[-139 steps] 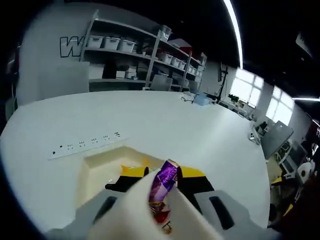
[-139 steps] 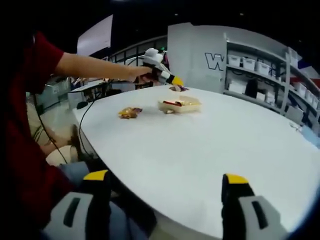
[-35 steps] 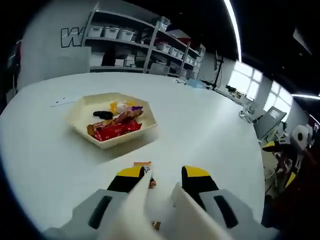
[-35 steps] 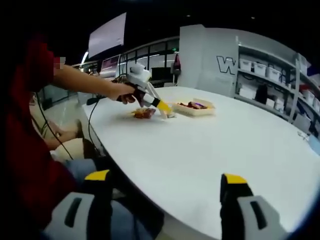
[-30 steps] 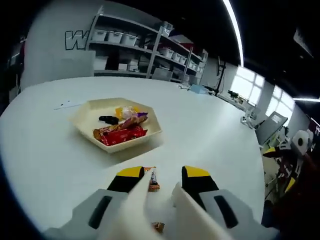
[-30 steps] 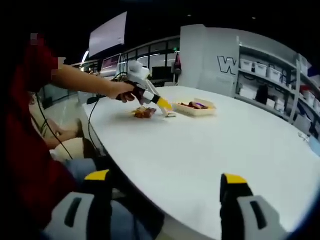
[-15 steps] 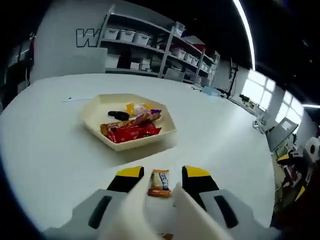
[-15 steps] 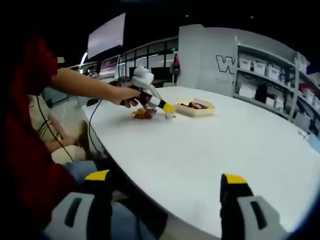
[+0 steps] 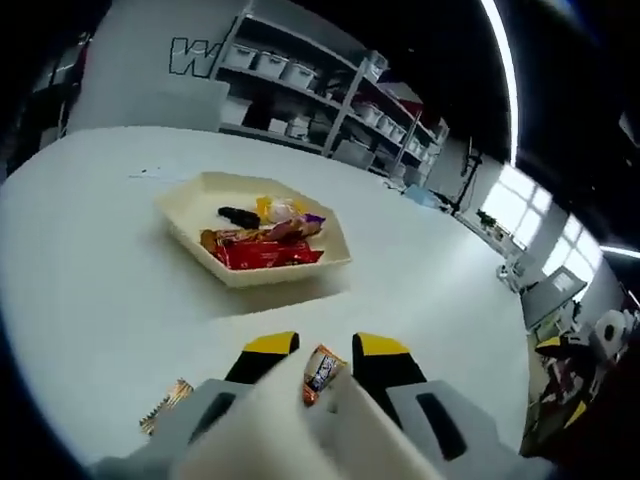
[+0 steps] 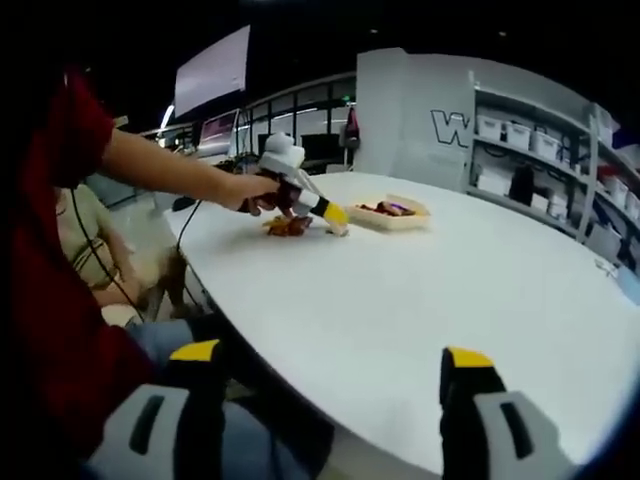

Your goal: Place the target food into the container with the food tongs after gripping and lifting it, then release it inside without dropping or visibly crushing the food.

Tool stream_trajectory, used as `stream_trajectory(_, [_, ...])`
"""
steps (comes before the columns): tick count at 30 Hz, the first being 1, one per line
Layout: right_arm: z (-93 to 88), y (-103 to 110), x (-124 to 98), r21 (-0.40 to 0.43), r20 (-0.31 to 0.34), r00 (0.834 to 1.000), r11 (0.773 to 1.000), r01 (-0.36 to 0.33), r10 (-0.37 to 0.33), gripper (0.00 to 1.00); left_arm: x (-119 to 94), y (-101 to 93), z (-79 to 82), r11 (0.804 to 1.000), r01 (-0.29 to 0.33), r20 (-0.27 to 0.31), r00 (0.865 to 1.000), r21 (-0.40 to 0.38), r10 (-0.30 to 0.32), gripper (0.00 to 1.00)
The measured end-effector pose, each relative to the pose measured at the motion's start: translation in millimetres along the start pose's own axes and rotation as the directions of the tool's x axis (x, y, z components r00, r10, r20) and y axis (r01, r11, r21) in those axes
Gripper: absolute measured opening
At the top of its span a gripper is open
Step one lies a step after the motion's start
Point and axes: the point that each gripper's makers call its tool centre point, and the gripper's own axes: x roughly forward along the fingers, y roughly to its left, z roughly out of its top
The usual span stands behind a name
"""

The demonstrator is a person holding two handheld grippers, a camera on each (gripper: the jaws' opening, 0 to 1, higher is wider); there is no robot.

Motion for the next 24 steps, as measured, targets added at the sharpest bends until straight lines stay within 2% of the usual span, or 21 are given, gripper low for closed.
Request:
stream_trajectory(3, [1.0,-1,-1,0.014,0.013,1.0,1.0,0.003,-0.004,0.88,-4,-2.1,2.7,1.0,0.005,0.006,1.0,0.006,-0.006,0.17])
stream_trajectory(6, [-1.6,-1,0,0.009,0.004,1.0,1.0,0.002,-0.002,0.88,-9,-6.2,14.2,1.0,0.019,0.036,0.999,-0.019,-0.018,0.17])
stream_trajectory(14, [0.3,-1,2,0.017,0.017,1.0,1.0,0.003,-0.003,0.88,-16,-18.7,37.1,1.0,0.019,0.066,0.998,0.021,-0.02,0.17])
stream_trajectory(20, [-2.9,-4,-1,0.021,0.023,1.0,1.0,0.01,-0.01,0.88,-13,-15.8,65.4,0.999,0.002,0.089,0.996,0.05,-0.006,0.17])
stream_trajectory(24, [-3.8,-8,-4,0.027,0.024,1.0,0.999,0.017,-0.018,0.88,-7,-10.7,77.0,0.998,-0.017,0.095,0.995,0.067,0.011,0.17])
